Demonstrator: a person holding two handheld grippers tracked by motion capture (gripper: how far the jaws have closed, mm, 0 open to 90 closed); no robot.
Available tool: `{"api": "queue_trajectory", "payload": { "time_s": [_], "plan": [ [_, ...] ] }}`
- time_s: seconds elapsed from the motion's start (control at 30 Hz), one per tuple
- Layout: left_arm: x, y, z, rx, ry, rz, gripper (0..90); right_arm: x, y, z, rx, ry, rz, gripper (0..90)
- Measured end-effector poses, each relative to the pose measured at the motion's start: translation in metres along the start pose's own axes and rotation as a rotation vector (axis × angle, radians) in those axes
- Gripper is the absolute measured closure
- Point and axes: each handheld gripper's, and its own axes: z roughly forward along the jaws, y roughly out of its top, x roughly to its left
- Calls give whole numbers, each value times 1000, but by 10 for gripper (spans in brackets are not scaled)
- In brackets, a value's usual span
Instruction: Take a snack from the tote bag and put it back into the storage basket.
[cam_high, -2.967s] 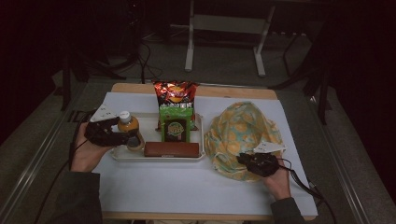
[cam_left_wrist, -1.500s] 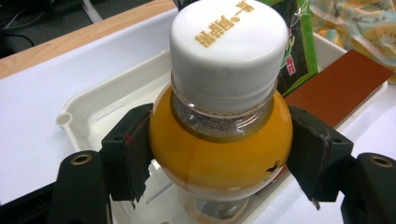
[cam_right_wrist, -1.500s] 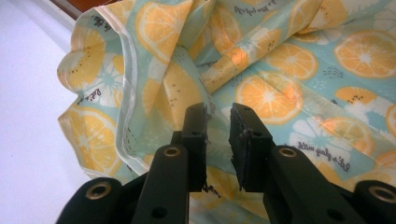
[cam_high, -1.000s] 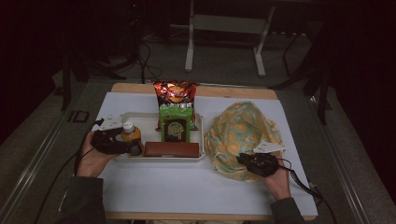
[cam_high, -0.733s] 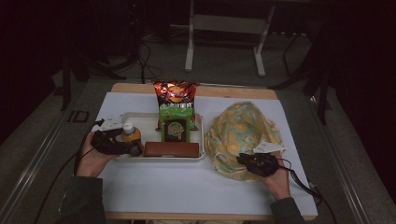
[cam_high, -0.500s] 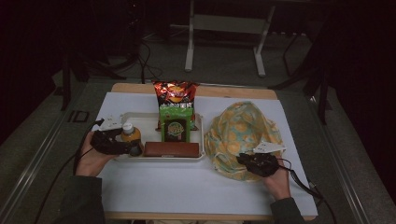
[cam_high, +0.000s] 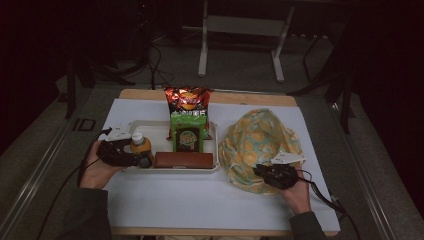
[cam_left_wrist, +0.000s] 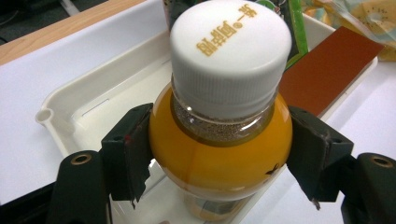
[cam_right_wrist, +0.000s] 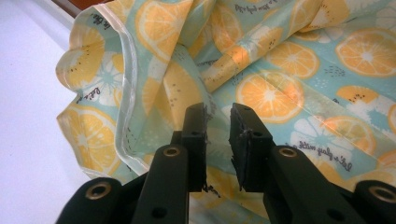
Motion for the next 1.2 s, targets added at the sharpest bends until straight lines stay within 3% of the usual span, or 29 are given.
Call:
{"api": "queue_trajectory", "payload": {
  "time_s": [0.37,1.2],
  "plan": [
    [-2,-1,0,-11,-7,-3,287,0,0,0,2,2,0,756],
    [0,-2,-8,-64,-25,-68,249,0,0,0,3,9,-2,742]
  ]
}}
